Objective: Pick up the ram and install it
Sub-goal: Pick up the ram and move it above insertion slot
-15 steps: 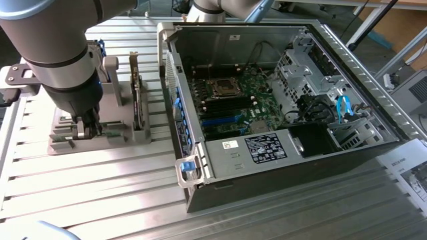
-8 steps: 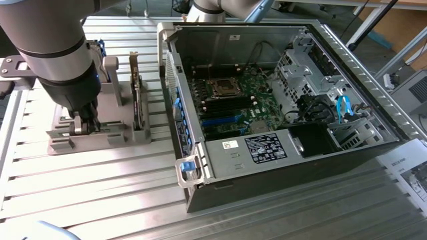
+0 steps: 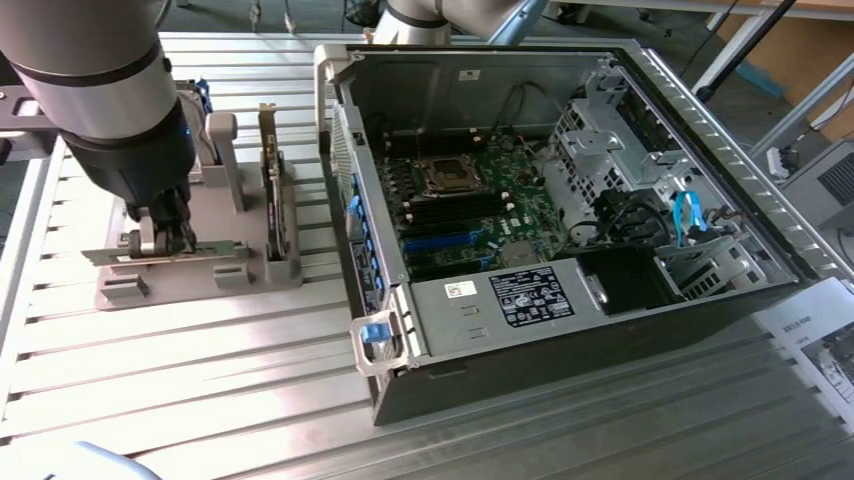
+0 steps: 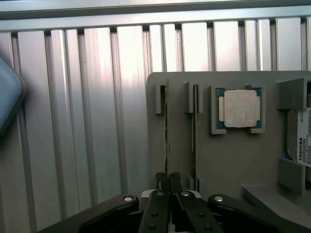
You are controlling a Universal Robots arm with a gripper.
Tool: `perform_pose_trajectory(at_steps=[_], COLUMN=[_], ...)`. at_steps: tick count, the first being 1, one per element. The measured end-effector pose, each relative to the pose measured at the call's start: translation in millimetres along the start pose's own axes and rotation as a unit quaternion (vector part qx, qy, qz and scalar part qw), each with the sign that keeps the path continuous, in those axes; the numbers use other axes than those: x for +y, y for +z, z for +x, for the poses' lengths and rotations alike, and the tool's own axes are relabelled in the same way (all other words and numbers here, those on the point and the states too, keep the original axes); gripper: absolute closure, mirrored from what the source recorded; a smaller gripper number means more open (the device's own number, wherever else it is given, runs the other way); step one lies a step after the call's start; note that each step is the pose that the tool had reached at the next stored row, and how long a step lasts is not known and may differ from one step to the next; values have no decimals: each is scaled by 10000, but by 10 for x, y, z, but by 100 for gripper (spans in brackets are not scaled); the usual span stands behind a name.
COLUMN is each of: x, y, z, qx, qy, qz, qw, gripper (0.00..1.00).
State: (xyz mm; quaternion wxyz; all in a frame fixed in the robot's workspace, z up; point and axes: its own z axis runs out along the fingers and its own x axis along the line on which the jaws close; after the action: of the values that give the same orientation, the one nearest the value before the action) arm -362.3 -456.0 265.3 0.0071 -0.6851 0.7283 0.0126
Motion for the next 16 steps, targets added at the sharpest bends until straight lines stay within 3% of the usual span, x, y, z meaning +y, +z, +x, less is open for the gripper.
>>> perform_pose_trajectory(at_steps=[16], x=[3], y=[-391], z=[-11], qx=[0], qy=[0], qz=[0], qw=[10000], gripper=[88])
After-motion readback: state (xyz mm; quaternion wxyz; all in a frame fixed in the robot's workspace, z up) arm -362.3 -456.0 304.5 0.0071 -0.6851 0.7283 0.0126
